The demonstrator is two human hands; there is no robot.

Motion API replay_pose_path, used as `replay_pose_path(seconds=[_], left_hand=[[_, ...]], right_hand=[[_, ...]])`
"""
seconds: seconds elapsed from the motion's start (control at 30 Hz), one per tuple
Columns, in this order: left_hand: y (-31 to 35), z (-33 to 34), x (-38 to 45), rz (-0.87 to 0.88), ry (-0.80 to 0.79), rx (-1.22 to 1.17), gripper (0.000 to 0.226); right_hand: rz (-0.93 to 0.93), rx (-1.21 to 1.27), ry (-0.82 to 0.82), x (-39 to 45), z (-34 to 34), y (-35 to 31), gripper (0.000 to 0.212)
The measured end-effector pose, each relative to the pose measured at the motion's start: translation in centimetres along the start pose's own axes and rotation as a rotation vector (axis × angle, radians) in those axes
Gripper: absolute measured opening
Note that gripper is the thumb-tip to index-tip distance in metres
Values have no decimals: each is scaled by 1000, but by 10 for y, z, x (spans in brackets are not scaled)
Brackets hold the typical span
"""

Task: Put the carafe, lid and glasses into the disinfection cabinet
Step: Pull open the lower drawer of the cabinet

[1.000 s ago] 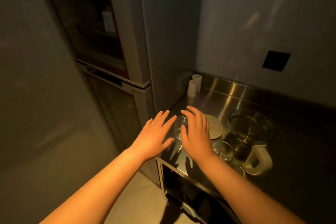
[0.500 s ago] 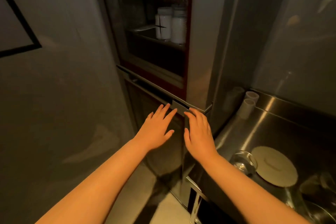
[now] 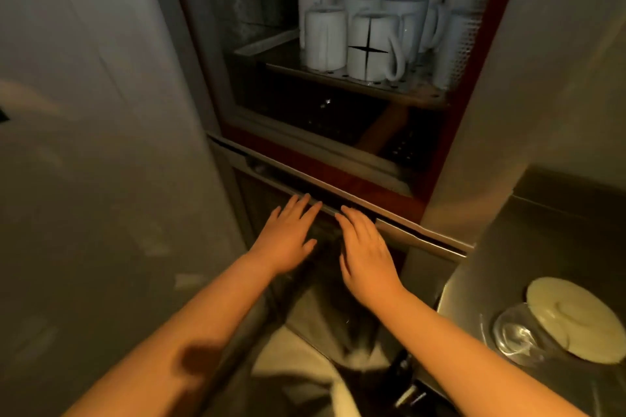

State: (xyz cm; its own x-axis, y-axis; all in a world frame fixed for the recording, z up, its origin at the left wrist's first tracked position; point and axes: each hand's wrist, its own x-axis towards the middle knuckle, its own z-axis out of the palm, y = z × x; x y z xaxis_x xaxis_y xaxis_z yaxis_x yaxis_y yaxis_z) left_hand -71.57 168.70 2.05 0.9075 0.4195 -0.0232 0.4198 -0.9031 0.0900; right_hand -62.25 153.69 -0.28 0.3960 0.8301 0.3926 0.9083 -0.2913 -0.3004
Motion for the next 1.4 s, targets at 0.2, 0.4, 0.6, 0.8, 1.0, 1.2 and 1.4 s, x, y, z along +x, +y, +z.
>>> replay_pose_path(seconds=[0.2, 0.4, 0.6, 0.8, 1.0, 1.2, 1.4], left_hand=[[-51, -4, 20, 187, 17, 38, 73], [-78, 0, 31, 343, 91, 47, 73], [-76, 6, 31, 359, 146, -2, 72], [-75, 4, 30, 350, 139, -29, 72], [-70, 4, 28, 315, 102, -36, 72], [-65, 1, 27, 285, 69, -30, 72], [-64, -3, 28, 285, 35, -2, 71]], right_hand=[[223, -160, 19, 24, 24, -30, 70], [384, -262, 98, 30, 37, -56, 75], [511, -231, 120, 38, 42, -65, 69], [556, -183, 134, 41, 40, -66, 63], [537, -167, 109, 39, 35, -66, 63], [515, -163, 97, 36, 34, -63, 64], [501, -148, 72, 36, 30, -60, 64]])
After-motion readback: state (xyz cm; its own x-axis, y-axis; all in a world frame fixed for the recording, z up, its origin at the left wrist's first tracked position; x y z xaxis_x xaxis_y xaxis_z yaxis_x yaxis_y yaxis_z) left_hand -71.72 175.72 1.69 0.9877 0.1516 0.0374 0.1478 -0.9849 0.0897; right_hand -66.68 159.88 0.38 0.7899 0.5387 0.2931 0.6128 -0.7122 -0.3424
